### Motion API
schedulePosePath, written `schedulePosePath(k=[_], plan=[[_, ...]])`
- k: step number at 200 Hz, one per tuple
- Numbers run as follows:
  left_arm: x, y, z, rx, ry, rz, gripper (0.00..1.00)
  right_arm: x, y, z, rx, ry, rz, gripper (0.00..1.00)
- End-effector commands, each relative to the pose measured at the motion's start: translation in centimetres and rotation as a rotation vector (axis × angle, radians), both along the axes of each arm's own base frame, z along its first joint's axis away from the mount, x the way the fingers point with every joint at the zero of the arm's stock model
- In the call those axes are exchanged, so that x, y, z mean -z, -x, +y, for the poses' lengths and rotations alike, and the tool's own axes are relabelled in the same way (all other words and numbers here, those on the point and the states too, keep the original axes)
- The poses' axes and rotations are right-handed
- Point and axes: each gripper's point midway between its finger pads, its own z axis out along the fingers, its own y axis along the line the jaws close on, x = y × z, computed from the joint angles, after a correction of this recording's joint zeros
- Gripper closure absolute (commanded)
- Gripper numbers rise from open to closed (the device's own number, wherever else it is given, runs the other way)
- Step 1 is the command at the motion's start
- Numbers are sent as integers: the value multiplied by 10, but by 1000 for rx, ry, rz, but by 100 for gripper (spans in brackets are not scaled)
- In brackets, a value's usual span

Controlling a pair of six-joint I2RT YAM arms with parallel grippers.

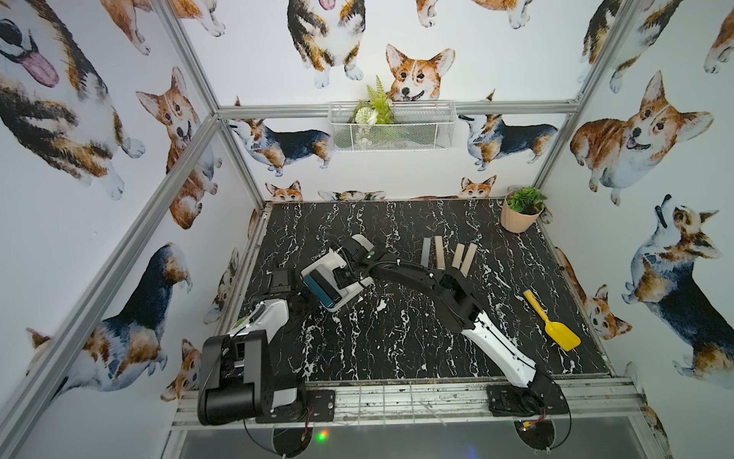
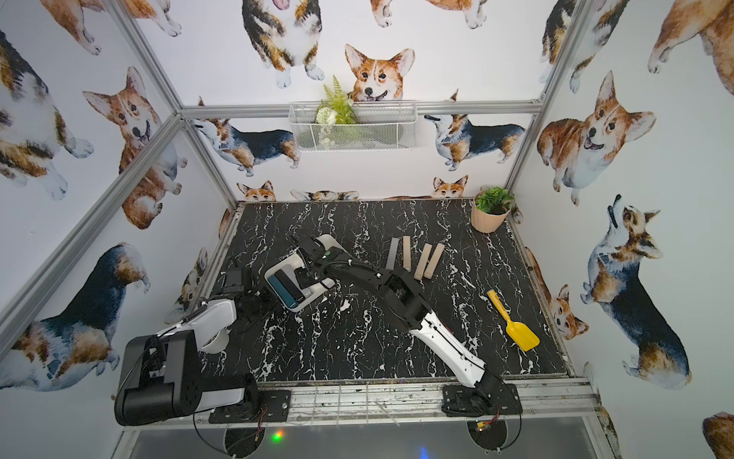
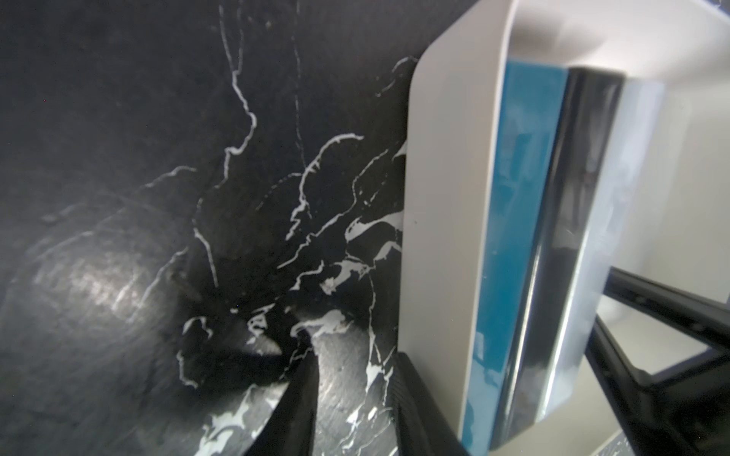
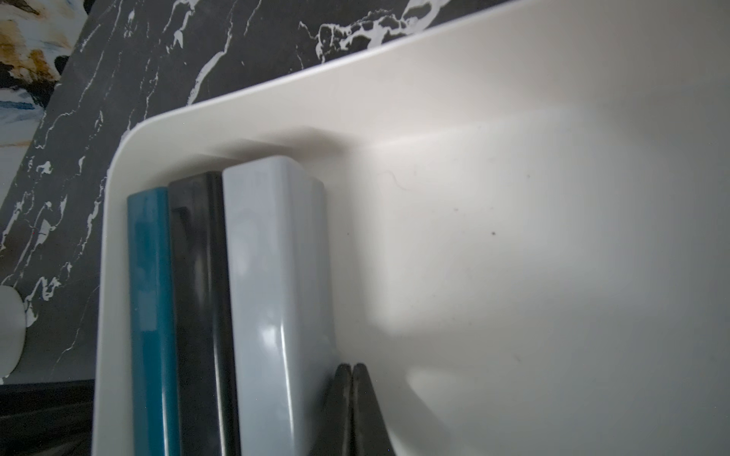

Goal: Put the pruning pliers into the storage box
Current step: Place the pruning pliers in the storage box.

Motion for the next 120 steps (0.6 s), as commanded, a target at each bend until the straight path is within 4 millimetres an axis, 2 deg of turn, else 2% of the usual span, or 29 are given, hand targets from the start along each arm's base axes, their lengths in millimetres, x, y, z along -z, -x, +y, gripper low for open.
schedulePosePath(k=[1,57,99,120], plan=[[1,3,-1,-4,8,10,65,-4,2,5,-11,-18,3,100],[0,2,-1,-3,9,5,65,-5,1,0,-11,4,-13,100],[-2,2,-1,-2,8,3,65,-14,-10,-10,14,-4,-27,100],[-2,2,-1,-3,7,1,65,-21,-14,-12,15,-12,-33,93]])
